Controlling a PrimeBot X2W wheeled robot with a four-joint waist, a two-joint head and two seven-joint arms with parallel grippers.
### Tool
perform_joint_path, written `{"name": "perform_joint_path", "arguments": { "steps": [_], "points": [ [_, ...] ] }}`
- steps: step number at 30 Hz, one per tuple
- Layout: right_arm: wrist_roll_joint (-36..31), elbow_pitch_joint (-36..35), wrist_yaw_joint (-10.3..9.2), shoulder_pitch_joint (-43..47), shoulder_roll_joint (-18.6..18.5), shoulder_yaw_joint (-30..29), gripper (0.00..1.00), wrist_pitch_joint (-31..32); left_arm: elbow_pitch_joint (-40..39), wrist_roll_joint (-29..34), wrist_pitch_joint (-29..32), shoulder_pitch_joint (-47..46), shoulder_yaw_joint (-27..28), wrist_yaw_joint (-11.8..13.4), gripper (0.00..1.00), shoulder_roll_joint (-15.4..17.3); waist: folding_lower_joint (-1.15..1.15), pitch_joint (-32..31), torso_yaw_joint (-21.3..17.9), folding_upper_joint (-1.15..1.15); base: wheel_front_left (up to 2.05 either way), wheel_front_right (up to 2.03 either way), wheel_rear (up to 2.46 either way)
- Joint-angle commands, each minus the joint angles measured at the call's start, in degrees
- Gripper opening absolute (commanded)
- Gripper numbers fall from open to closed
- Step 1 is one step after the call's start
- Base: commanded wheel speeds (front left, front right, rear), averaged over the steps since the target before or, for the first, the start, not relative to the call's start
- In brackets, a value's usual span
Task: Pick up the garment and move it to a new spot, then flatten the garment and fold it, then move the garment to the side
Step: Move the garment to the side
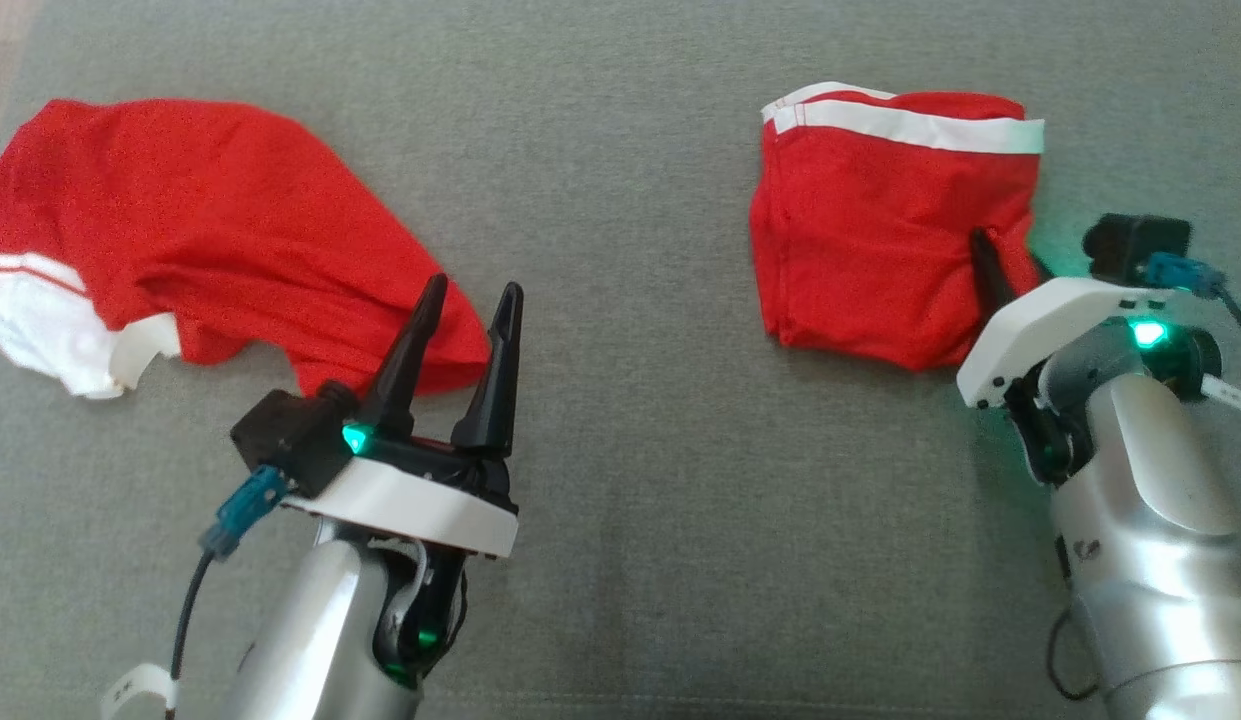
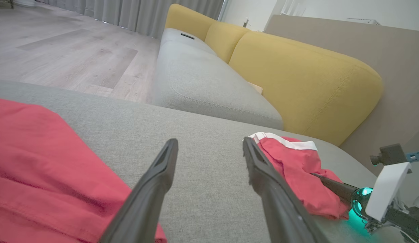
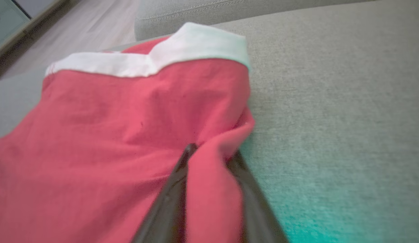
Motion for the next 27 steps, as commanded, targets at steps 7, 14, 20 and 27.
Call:
{"name": "perform_joint_path", "arguments": {
  "steps": [7, 14, 20, 27],
  "points": [
    [-3.75, -0.63, -0.05, -3.54, -9.28, 9.67, 0.00, -1.79, -1.55, 0.42, -0.29, -1.77, 1.73, -0.30, 1.00, 0.44, 0.00, -0.63, -4.26, 0.00, 0.00, 0.00, 0.00],
    [-2.03, -1.31, -0.05, -4.57, -23.99, 14.25, 0.00, 0.44, -2.44, 0.31, -0.29, -3.47, 1.08, -0.38, 1.00, 0.44, 0.00, 1.88, -5.56, 0.00, 0.00, 0.00, 0.00],
    [-1.46, 0.23, -0.05, -5.66, -31.74, 13.07, 0.00, 1.32, -2.66, 0.34, -0.29, -4.63, 0.57, -0.63, 1.00, 0.44, 0.00, 4.37, -4.97, 0.00, 0.00, 0.00, 0.00],
    [-5.16, 4.77, -0.05, -8.21, -37.22, 8.30, 0.00, 1.70, -2.37, 0.39, -0.29, -6.03, 0.87, -0.98, 1.00, 0.44, 0.00, 6.94, -3.42, 0.00, 0.00, 0.00, 0.00]
  ]
}}
